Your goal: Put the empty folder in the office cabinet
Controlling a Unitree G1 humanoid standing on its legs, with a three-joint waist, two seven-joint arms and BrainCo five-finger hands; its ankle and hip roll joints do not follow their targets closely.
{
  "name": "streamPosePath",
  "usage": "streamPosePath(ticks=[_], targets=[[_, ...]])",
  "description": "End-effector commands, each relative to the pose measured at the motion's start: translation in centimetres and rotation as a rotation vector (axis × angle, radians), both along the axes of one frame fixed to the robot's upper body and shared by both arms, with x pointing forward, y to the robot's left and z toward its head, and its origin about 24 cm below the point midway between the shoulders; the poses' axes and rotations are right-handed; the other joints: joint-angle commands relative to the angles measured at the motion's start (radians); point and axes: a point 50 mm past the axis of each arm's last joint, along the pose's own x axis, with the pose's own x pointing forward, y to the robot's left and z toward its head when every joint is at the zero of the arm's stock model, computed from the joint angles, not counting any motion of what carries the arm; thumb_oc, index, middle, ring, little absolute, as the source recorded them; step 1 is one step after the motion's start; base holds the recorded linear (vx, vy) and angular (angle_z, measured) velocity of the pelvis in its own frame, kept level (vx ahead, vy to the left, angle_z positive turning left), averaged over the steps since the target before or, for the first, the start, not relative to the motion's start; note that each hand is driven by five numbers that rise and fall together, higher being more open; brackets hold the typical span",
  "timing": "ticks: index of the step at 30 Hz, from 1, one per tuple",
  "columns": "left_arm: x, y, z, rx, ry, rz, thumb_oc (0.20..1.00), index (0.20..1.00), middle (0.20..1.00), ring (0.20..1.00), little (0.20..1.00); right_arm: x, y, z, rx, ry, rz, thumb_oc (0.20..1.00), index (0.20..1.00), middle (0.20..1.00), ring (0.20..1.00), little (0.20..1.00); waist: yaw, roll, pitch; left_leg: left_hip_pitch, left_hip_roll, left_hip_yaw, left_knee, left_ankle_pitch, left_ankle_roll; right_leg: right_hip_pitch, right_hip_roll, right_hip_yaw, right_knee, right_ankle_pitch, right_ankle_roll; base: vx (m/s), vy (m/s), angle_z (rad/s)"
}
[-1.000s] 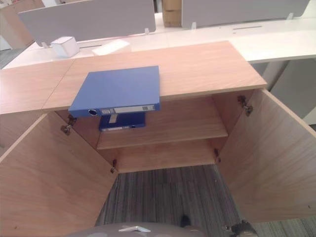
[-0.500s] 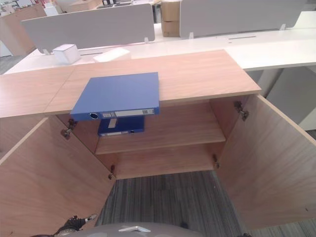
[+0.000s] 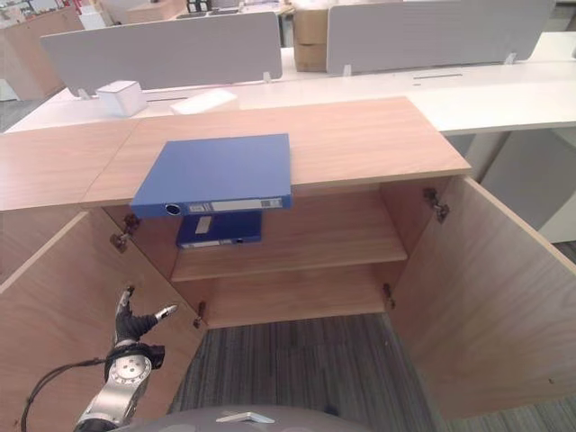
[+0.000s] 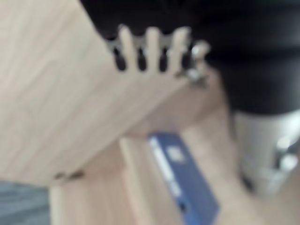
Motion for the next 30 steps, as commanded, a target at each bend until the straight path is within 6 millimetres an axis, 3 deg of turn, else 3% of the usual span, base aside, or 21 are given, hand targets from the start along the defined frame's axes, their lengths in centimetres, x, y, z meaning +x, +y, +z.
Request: streamPosePath(ticks=[1,6,8,9,12,13,15,20,23,26,27,30], targets=[[1.6,1.3,1.5,-0.006,-0.105,0.062,1.0,1.0,1.0,1.0,1.0,0.7,-0.4,0.1,-0.039,0.025,-0.015,1.0,1.0,1.0,1.0,1.0,-0.003,-0.022,0.001,-0.014,0.012,-0.05,-0.007,-0.071,-0.044,0.079,-0.031,0.007,0.004,-0.091,0.067,0.0,0.0,0.0],[0.8,2.4,1.5,-0.005,-0.129,0.196,1.0,1.0,1.0,1.0,1.0,0.3,0.0,0.0,-0.037,0.033,-0.025,1.0,1.0,1.0,1.0,1.0,0.002,-0.028,-0.002,-0.013,0.012,-0.051,-0.007,-0.073,-0.046,0.08,-0.031,0.004,0.004,-0.09,0.067,0.0,0.0,0.0],[0.9,3.9,2.7,0.159,-0.15,0.203,1.0,1.0,1.0,1.0,1.0,0.3,0.1,0.0,-0.047,0.025,-0.047,1.0,1.0,1.0,1.0,1.0,0.005,-0.031,-0.004,-0.012,0.013,-0.051,-0.007,-0.075,-0.047,0.082,-0.031,0.005,0.004,-0.092,0.068,0.0,0.0,0.0],[0.9,3.9,2.8,0.16,-0.149,0.203,1.0,1.0,1.0,1.0,1.0,0.3,0.1,0.0,-0.047,0.025,-0.047,1.0,1.0,1.0,1.0,1.0,0.005,-0.031,-0.004,-0.011,0.012,-0.051,-0.007,-0.075,-0.047,0.082,-0.031,0.005,0.004,-0.093,0.068,0.0,0.0,0.0],[1.9,5.7,5.7,0.383,-0.214,0.137,1.0,1.0,1.0,1.0,1.0,0.6,0.0,0.0,-0.048,0.013,-0.059,1.0,1.0,1.0,1.0,1.0,0.009,-0.031,-0.004,-0.009,0.013,-0.053,-0.007,-0.077,-0.049,0.086,-0.032,0.002,0.004,-0.094,0.069,0.0,0.0,0.0],[2.8,6.8,7.9,0.527,-0.27,0.091,1.0,1.0,1.0,1.0,1.0,0.7,-0.1,0.0,-0.043,0.008,-0.056,1.0,1.0,1.0,1.0,1.0,0.01,-0.029,-0.006,-0.008,0.013,-0.051,-0.007,-0.078,-0.05,0.087,-0.033,0.003,0.004,-0.092,0.07,0.0,0.0,0.0],[3.3,7.0,8.9,0.582,-0.295,0.069,1.0,1.0,1.0,1.0,1.0,0.9,-0.1,0.1,-0.041,0.006,-0.047,1.0,1.0,1.0,1.0,1.0,0.01,-0.03,-0.006,-0.006,0.014,-0.05,-0.007,-0.079,-0.051,0.087,-0.034,0.004,0.004,-0.092,0.071,0.0,0.0,0.0],[5.4,6.9,13.4,0.785,-0.441,-0.034,1.0,1.0,1.0,1.0,1.0,1.3,-0.1,0.1,-0.037,-0.001,-0.005,1.0,1.0,1.0,1.0,1.0,0.005,-0.028,-0.012,-0.007,0.014,-0.044,-0.007,-0.074,-0.053,0.082,-0.037,0.006,0.004,-0.078,0.073,-0.02,-0.005,-0.01],[6.3,6.4,14.7,0.86,-0.485,-0.09,1.0,1.0,1.0,1.0,1.0,1.5,-0.1,0.1,-0.037,-0.004,0.015,1.0,1.0,1.0,1.0,1.0,0.001,-0.025,-0.016,-0.003,0.015,-0.037,-0.007,-0.076,-0.054,0.085,-0.039,0.007,0.004,-0.077,0.075,0.0,0.0,0.0],[6.3,6.4,14.8,0.86,-0.485,-0.09,1.0,1.0,1.0,1.0,1.0,1.5,-0.1,0.1,-0.037,-0.004,0.014,1.0,1.0,1.0,1.0,1.0,0.001,-0.025,-0.016,-0.002,0.015,-0.037,-0.007,-0.076,-0.054,0.085,-0.039,0.007,0.004,-0.077,0.075,0.0,0.0,-0.05],[7.6,5.1,16.5,0.949,-0.551,-0.201,1.0,1.0,1.0,1.0,1.0,1.6,0.0,0.1,-0.034,-0.008,0.038,1.0,1.0,1.0,1.0,1.0,-0.011,-0.018,-0.023,0.009,0.016,-0.03,-0.007,-0.083,-0.055,0.095,-0.039,0.009,0.004,-0.08,0.076,0.0,-0.002,-0.05],[8.1,4.6,17.0,0.97,-0.573,-0.241,1.0,1.0,1.0,1.0,1.0,1.8,0.0,0.1,-0.036,-0.014,0.048,1.0,1.0,1.0,1.0,1.0,-0.014,-0.017,-0.026,0.007,0.016,-0.027,-0.007,-0.081,-0.056,0.091,-0.039,0.013,0.004,-0.077,0.077,0.0,0.001,0.05]])
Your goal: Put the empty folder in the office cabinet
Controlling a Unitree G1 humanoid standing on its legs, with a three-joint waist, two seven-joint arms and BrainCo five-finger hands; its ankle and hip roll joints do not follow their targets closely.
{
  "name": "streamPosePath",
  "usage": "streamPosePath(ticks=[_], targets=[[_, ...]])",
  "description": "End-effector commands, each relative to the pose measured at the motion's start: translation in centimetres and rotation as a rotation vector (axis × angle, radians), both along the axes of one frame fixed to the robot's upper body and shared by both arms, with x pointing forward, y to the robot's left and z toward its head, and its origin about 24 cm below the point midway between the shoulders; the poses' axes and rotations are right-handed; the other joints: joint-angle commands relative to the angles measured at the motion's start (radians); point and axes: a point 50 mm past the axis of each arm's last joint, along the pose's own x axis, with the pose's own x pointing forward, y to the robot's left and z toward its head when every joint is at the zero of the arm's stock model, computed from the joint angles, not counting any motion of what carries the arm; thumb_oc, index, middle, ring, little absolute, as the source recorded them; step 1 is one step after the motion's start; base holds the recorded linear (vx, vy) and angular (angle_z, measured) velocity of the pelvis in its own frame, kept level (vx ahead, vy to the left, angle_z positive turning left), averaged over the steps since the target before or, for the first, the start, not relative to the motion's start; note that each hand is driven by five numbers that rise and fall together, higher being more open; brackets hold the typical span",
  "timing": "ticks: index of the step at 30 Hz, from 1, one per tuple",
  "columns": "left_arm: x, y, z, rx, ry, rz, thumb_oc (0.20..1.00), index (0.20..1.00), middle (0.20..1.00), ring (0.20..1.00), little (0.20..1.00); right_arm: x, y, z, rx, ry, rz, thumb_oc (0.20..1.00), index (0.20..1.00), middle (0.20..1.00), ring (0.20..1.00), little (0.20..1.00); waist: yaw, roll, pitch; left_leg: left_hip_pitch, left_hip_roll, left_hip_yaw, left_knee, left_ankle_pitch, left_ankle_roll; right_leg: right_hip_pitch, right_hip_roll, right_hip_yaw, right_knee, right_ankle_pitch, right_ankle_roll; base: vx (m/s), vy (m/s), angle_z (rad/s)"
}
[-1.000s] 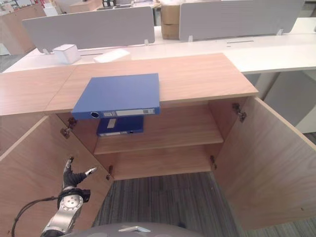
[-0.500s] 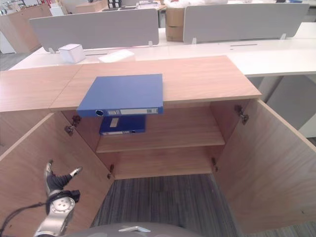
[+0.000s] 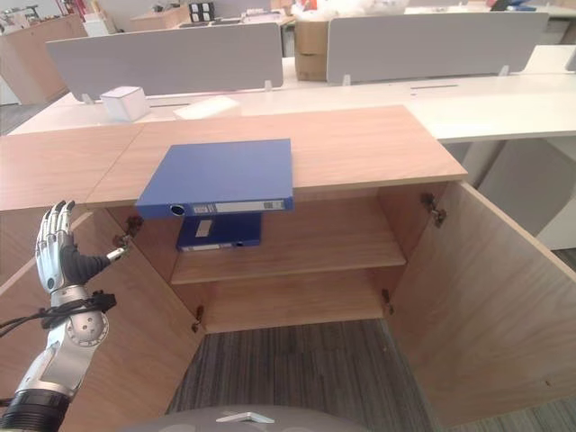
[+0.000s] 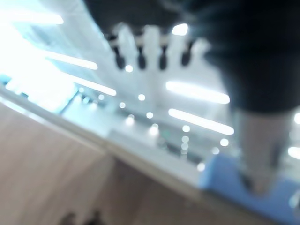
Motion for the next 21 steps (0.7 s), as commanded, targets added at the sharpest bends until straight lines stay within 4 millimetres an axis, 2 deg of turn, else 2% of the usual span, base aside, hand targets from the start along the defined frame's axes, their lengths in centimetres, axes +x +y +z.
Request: streamPosePath(ticks=[1,2,6,11,21], targets=[[1.7,-0.2,3.0,0.126,-0.112,-0.062,1.0,1.0,1.0,1.0,1.0,2.2,-0.6,0.3,-0.028,-0.021,0.06,1.0,1.0,1.0,1.0,1.0,-0.023,-0.015,-0.008,-0.007,0.016,-0.032,0.001,-0.08,-0.054,0.076,-0.039,0.013,0.004,-0.078,0.075,0.01,0.004,-0.06],[2.2,-0.5,3.3,0.193,-0.086,-0.104,1.0,1.0,1.0,1.0,1.0,2.3,-0.6,0.3,-0.027,-0.026,0.071,1.0,1.0,1.0,1.0,1.0,-0.029,-0.012,-0.01,-0.004,0.017,-0.027,0.001,-0.082,-0.054,0.076,-0.039,0.015,0.004,-0.075,0.077,0.0,0.003,-0.09],[2.8,-1.3,3.9,0.277,-0.061,-0.17,1.0,1.0,1.0,1.0,1.0,2.5,-0.5,0.3,-0.022,-0.032,0.079,1.0,1.0,1.0,1.0,1.0,-0.035,-0.008,-0.013,-0.001,0.018,-0.02,0.001,-0.085,-0.053,0.077,-0.039,0.02,0.004,-0.074,0.078,0.0,0.001,-0.02],[3.2,-1.9,3.9,0.329,-0.034,-0.222,1.0,1.0,1.0,1.0,1.0,2.2,-0.3,0.2,-0.014,-0.023,0.089,1.0,1.0,1.0,1.0,1.0,-0.044,-0.004,-0.016,0.0,0.019,-0.008,0.001,-0.089,-0.054,0.076,-0.038,0.027,0.004,-0.074,0.08,0.0,0.002,-0.06],[3.4,-2.4,1.7,0.347,0.08,-0.257,1.0,1.0,1.0,1.0,1.0,1.3,-0.7,0.2,-0.021,0.006,0.068,1.0,1.0,1.0,1.0,1.0,-0.057,0.003,-0.018,0.006,0.019,0.009,0.001,-0.096,-0.053,0.073,-0.038,0.036,0.004,-0.074,0.084,0.01,0.006,-0.08]])
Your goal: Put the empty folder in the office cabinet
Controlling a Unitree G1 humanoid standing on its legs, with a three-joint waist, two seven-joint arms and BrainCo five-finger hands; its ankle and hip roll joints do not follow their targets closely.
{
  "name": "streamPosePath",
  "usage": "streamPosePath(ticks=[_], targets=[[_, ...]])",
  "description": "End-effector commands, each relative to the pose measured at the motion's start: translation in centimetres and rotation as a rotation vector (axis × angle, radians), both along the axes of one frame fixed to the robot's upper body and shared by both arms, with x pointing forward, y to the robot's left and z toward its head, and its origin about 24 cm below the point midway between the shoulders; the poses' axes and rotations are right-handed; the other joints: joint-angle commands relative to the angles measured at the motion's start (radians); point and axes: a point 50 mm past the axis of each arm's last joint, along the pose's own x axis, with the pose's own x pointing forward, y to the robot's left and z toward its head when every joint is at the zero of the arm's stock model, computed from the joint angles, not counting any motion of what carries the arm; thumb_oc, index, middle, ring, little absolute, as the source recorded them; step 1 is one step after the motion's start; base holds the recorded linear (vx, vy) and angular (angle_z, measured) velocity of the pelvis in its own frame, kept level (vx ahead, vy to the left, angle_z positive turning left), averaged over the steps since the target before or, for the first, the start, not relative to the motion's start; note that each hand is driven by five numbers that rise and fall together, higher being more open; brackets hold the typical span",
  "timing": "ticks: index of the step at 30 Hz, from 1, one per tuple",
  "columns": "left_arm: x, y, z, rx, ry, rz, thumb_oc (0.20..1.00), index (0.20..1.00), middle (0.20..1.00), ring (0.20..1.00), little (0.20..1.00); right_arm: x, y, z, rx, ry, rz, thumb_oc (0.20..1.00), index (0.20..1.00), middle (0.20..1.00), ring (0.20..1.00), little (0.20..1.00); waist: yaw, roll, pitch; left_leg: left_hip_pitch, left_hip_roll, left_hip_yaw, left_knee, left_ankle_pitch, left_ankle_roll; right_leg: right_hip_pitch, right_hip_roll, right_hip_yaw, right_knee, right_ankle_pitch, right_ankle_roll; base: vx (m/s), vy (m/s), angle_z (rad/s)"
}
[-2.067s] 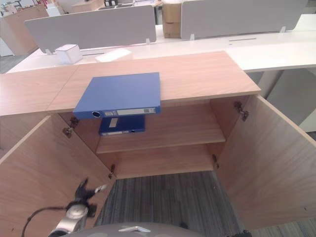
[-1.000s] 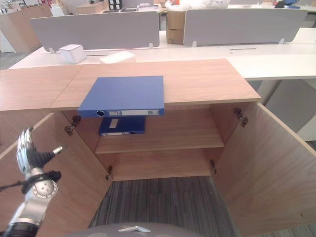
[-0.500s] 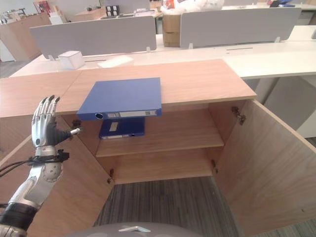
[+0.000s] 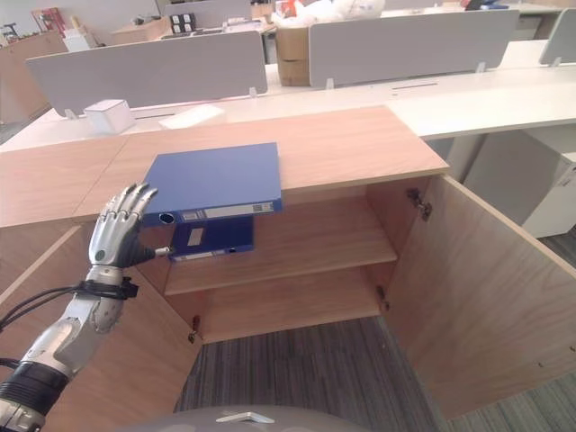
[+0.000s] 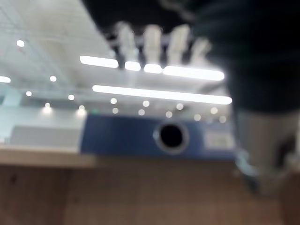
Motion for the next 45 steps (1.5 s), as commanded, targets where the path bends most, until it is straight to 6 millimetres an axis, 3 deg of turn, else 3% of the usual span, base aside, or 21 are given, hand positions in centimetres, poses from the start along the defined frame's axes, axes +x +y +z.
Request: streamPosePath(ticks=[1,8,14,45], targets=[[2.0,0.8,2.9,0.063,-0.102,-0.002,1.0,1.0,1.0,1.0,1.0,1.4,-0.7,0.3,-0.04,-0.001,0.052,1.0,1.0,1.0,1.0,1.0,-0.025,-0.018,-0.009,-0.012,0.021,-0.04,0.001,-0.089,-0.056,0.074,-0.039,-0.006,0.004,-0.079,0.076,0.0,0.0,0.0],[1.8,1.2,1.5,0.064,-0.047,0.03,1.0,1.0,1.0,1.0,1.0,0.8,-1.2,0.4,-0.053,0.016,0.033,1.0,1.0,1.0,1.0,1.0,-0.031,-0.018,-0.008,-0.011,0.021,-0.037,0.001,-0.091,-0.057,0.073,-0.038,-0.003,0.004,-0.08,0.076,0.0,0.0,0.0],[1.8,1.4,1.4,0.057,-0.051,0.051,1.0,1.0,1.0,1.0,1.0,0.4,-1.3,0.4,-0.059,0.031,0.024,1.0,1.0,1.0,1.0,1.0,-0.033,-0.02,-0.007,-0.013,0.02,-0.039,0.001,-0.092,-0.057,0.071,-0.038,-0.002,0.004,-0.08,0.076,0.0,0.0,0.0],[5.2,0.3,3.7,0.135,-0.121,0.006,1.0,1.0,1.0,1.0,1.0,-0.8,-2.1,0.6,-0.088,0.062,-0.002,1.0,1.0,1.0,1.0,1.0,-0.07,-0.024,-0.003,-0.016,0.02,-0.022,0.001,-0.107,-0.06,0.057,-0.037,0.016,0.004,-0.083,0.087,0.01,0.002,-0.01]])
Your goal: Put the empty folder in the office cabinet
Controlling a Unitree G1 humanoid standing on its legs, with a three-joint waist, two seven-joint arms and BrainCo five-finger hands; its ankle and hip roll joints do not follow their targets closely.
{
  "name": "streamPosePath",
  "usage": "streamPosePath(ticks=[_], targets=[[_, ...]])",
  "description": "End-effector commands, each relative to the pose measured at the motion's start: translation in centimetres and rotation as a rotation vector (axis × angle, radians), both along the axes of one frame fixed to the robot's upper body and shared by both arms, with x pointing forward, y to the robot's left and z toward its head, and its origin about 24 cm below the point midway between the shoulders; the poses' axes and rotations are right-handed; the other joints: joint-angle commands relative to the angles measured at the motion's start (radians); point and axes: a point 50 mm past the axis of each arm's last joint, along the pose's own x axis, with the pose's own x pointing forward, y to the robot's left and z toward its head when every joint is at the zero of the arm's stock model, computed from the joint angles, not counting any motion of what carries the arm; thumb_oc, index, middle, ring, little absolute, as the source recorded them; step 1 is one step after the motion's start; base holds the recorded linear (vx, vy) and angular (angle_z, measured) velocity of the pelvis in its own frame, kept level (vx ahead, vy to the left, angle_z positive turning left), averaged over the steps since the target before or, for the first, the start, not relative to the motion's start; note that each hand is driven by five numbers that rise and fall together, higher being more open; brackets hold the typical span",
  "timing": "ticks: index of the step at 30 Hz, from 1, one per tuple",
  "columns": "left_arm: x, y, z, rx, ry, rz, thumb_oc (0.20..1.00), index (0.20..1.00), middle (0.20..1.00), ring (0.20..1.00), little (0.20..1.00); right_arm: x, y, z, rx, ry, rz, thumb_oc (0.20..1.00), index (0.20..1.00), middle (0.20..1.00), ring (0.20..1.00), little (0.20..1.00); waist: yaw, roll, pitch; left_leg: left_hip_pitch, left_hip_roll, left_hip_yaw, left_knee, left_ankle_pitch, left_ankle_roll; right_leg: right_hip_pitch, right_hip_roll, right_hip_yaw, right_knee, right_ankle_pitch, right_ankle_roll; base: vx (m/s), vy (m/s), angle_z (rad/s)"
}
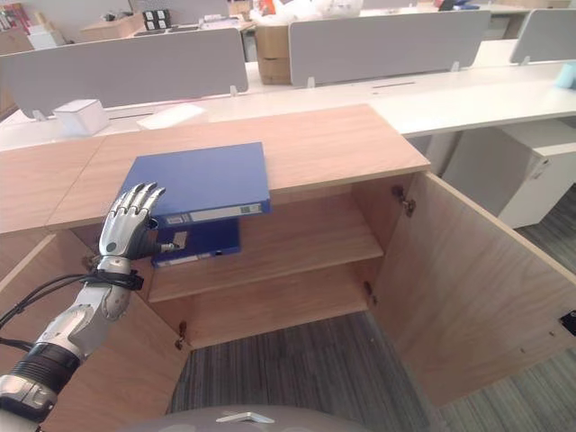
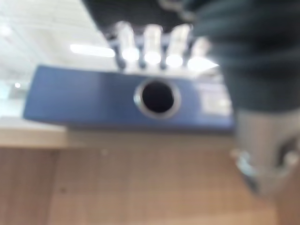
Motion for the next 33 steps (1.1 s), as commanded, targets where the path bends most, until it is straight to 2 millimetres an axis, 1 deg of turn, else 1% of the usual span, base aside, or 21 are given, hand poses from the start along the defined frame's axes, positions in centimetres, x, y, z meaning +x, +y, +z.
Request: streamPosePath(ticks=[1,8,11,14,20,23,25,27,29,30,31,33], targets=[[2.6,0.7,3.7,0.083,-0.134,-0.004,1.0,1.0,1.0,1.0,1.0,0.9,-1.9,0.6,-0.078,0.017,0.026,1.0,1.0,1.0,1.0,1.0,-0.021,-0.001,-0.003,-0.009,0.02,-0.042,0.001,-0.099,-0.056,0.07,-0.037,0.0,0.004,-0.083,0.086,0.0,0.0,0.0],[3.5,0.4,3.4,0.145,-0.096,-0.03,1.0,1.0,1.0,1.0,1.0,0.8,-2.0,0.6,-0.085,0.002,0.001,1.0,1.0,1.0,1.0,1.0,-0.036,0.005,0.001,-0.017,0.021,-0.031,0.001,-0.099,-0.057,0.059,-0.038,0.005,0.004,-0.079,0.091,0.0,0.0,0.0],[4.0,0.5,3.7,0.165,-0.098,-0.023,1.0,1.0,1.0,1.0,1.0,0.8,-2.2,0.7,-0.09,-0.005,-0.009,1.0,1.0,1.0,1.0,1.0,-0.043,0.005,0.004,-0.024,0.02,-0.028,0.001,-0.097,-0.057,0.052,-0.039,0.007,0.004,-0.075,0.094,0.0,0.0,0.0],[4.7,0.6,4.7,0.185,-0.129,-0.02,1.0,1.0,1.0,1.0,1.0,0.6,-2.4,0.7,-0.095,-0.004,-0.015,1.0,1.0,1.0,1.0,1.0,-0.048,0.004,0.006,-0.033,0.018,-0.025,0.001,-0.097,-0.057,0.043,-0.04,0.009,0.004,-0.071,0.097,-0.01,0.007,-0.02],[5.2,1.1,5.6,0.225,-0.151,-0.008,1.0,1.0,1.0,1.0,1.0,0.3,-2.4,0.8,-0.094,-0.004,-0.015,1.0,1.0,1.0,1.0,1.0,-0.049,0.0,0.006,-0.039,0.019,-0.021,0.001,-0.096,-0.058,0.034,-0.04,0.01,0.004,-0.067,0.1,0.0,0.004,-0.02],[5.6,1.2,6.5,0.269,-0.169,-0.018,1.0,1.0,1.0,1.0,1.0,0.1,-2.5,0.8,-0.094,-0.004,-0.023,1.0,1.0,1.0,1.0,1.0,-0.05,-0.001,0.006,-0.044,0.019,-0.019,0.001,-0.095,-0.058,0.029,-0.04,0.01,0.004,-0.065,0.103,0.0,0.0,0.0],[6.1,1.4,7.3,0.307,-0.181,-0.019,1.0,1.0,1.0,1.0,1.0,0.3,-2.9,0.9,-0.102,-0.017,-0.038,1.0,1.0,1.0,1.0,1.0,-0.055,-0.004,0.01,-0.052,0.018,-0.02,0.001,-0.092,-0.058,0.021,-0.042,0.01,0.004,-0.06,0.106,0.0,0.0,0.0],[6.3,1.4,7.6,0.318,-0.188,-0.018,1.0,1.0,1.0,1.0,1.0,0.4,-3.0,1.0,-0.103,-0.025,-0.047,1.0,1.0,1.0,1.0,1.0,-0.056,-0.005,0.012,-0.057,0.018,-0.021,0.001,-0.09,-0.059,0.017,-0.042,0.009,0.004,-0.058,0.107,-0.02,0.003,-0.02],[6.7,1.5,8.2,0.344,-0.198,-0.016,1.0,1.0,1.0,1.0,1.0,1.0,-3.2,1.1,-0.112,-0.056,-0.059,1.0,1.0,1.0,1.0,1.0,-0.06,-0.008,0.018,-0.068,0.018,-0.019,0.001,-0.088,-0.059,0.006,-0.045,0.009,0.004,-0.053,0.11,-0.06,0.015,-0.07],[6.9,1.6,8.4,0.351,-0.198,-0.011,0.231,0.231,0.231,0.231,0.231,1.3,-3.2,1.1,-0.115,-0.073,-0.065,1.0,1.0,1.0,1.0,1.0,-0.061,-0.009,0.02,-0.074,0.018,-0.018,0.001,-0.086,-0.059,0.0,-0.045,0.009,0.004,-0.051,0.111,-0.06,0.014,-0.07],[7.0,1.8,8.7,0.356,-0.206,-0.004,0.2,0.2,0.2,0.2,0.2,1.5,-3.3,1.1,-0.12,-0.089,-0.074,1.0,1.0,1.0,1.0,1.0,-0.062,-0.011,0.02,-0.079,0.018,-0.016,0.001,-0.084,-0.059,-0.005,-0.045,0.009,0.004,-0.048,0.112,-0.06,0.013,-0.07],[7.3,2.0,9.1,0.369,-0.212,0.009,0.2,0.2,0.2,0.2,0.2,2.1,-3.4,1.2,-0.123,-0.124,-0.095,1.0,1.0,1.0,1.0,1.0,-0.063,-0.015,0.019,-0.088,0.018,-0.013,0.001,-0.084,-0.059,-0.015,-0.045,0.011,0.004,-0.043,0.116,-0.05,0.014,-0.04]])
